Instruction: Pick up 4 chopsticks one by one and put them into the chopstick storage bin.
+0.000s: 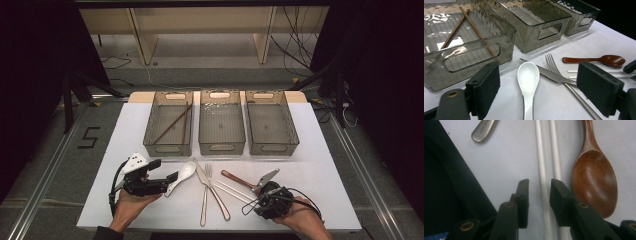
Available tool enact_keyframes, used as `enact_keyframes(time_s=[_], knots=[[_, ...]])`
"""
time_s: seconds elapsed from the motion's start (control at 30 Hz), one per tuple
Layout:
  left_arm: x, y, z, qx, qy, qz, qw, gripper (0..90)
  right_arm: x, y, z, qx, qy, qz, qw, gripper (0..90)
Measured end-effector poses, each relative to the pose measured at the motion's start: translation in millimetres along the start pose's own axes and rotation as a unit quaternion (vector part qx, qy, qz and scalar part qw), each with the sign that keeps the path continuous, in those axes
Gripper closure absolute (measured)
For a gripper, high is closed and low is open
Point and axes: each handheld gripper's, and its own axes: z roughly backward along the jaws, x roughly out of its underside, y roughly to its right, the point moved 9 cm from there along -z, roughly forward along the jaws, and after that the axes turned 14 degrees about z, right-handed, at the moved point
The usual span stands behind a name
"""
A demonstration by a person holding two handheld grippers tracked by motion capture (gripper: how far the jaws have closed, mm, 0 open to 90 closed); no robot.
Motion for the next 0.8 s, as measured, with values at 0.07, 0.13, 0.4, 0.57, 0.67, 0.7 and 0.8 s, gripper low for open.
enact_keyframes(time_s=[0.07,0.13,0.4,0.57,0.67,0.7,0.8], knots=[[-0.1,0.2,1.3,0.002,0.005,0.003,1.0000,18.7,1.0,0.2,-1.3,0.000,-0.007,0.001,1.0000,72.2],[0.9,-0.8,1.5,0.002,0.003,0.002,1.0000,18.7,1.2,0.3,-2.7,0.001,-0.013,0.004,0.9999,73.3],[2.5,-1.3,0.1,0.000,0.001,0.004,1.0000,18.7,1.0,0.7,-7.4,0.011,-0.041,0.016,0.9990,76.3],[2.6,-1.6,0.2,0.000,0.000,0.002,1.0000,18.7,0.0,2.5,-8.3,0.015,-0.052,0.028,0.9981,79.2],[2.6,-1.2,-0.4,0.001,0.002,0.004,1.0000,18.7,-0.5,2.0,-8.4,0.017,-0.059,0.027,0.9977,80.1],[2.7,-1.3,-0.3,0.001,0.001,0.003,1.0000,18.7,-1.1,1.5,-8.6,0.016,-0.060,0.024,0.9978,80.6],[2.7,-1.0,-0.5,0.001,0.002,0.002,1.0000,18.8,-1.8,1.3,-9.0,0.017,-0.065,0.025,0.9974,82.0]])
